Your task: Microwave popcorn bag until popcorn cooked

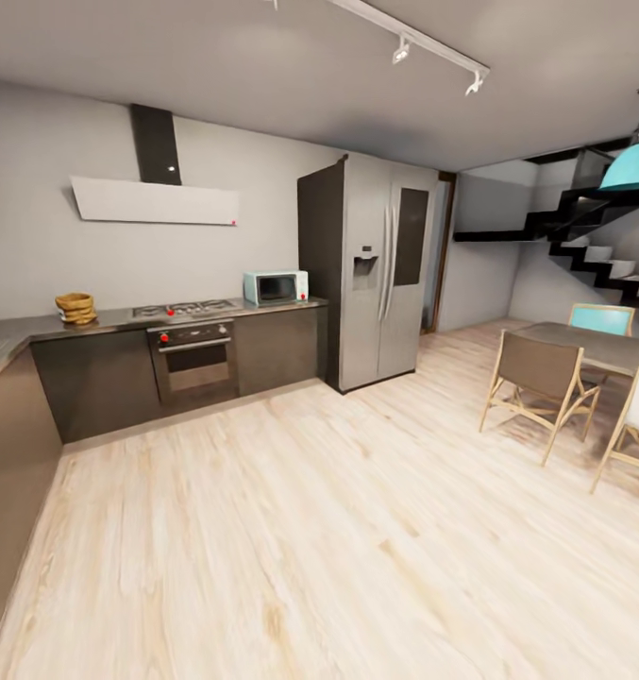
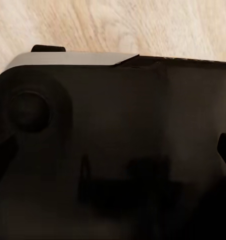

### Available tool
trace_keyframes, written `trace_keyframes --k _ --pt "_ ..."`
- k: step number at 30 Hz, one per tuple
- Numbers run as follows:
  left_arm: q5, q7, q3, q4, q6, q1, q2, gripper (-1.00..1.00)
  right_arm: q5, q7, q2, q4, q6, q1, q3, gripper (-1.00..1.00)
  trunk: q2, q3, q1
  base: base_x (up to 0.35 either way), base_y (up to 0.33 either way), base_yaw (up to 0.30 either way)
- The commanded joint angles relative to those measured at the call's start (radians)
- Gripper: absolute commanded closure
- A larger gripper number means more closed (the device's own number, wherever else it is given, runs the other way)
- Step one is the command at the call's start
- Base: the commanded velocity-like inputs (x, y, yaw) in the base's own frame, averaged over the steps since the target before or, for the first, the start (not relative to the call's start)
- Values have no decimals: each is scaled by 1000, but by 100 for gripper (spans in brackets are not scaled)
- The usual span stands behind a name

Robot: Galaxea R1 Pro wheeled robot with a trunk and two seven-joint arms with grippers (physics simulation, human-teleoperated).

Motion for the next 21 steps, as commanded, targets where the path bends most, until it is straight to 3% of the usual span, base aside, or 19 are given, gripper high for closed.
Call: trace_keyframes --k 1,21 --pt "6 0 1 -1 -2 0 0 -100 -5 0 0 2 -6 0 -2 -100 0 -1 1 323 0 0" --pt "5 0 0 -1 -1 0 -2 -100 -6 0 -4 2 -5 0 -4 -100 0 -1 1 323 -22 0"
